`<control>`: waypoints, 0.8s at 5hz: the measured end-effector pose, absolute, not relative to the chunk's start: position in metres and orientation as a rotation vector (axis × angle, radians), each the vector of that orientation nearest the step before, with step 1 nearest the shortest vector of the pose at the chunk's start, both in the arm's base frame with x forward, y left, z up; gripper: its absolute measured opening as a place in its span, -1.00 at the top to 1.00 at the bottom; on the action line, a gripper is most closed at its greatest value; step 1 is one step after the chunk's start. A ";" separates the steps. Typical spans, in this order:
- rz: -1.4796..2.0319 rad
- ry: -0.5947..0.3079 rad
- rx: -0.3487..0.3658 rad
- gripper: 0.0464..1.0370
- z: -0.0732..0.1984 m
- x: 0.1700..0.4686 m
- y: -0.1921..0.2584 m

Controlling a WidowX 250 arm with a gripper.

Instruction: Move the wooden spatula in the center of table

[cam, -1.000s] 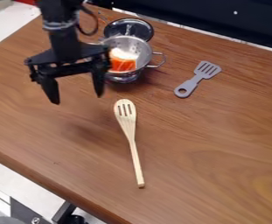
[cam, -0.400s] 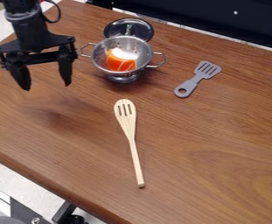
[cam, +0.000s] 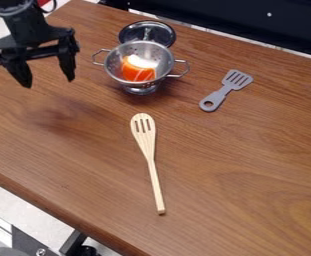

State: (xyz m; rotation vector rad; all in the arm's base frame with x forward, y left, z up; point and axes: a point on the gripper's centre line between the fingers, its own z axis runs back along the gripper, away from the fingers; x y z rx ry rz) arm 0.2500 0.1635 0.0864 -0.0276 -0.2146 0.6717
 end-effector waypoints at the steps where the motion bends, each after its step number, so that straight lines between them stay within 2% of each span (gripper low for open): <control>1: 0.599 -0.233 0.023 -0.92 0.087 0.256 0.166; 3: 0.826 -0.167 0.017 -0.92 0.084 0.288 0.154; 4: 0.849 -0.138 -0.001 -0.92 0.099 0.301 0.137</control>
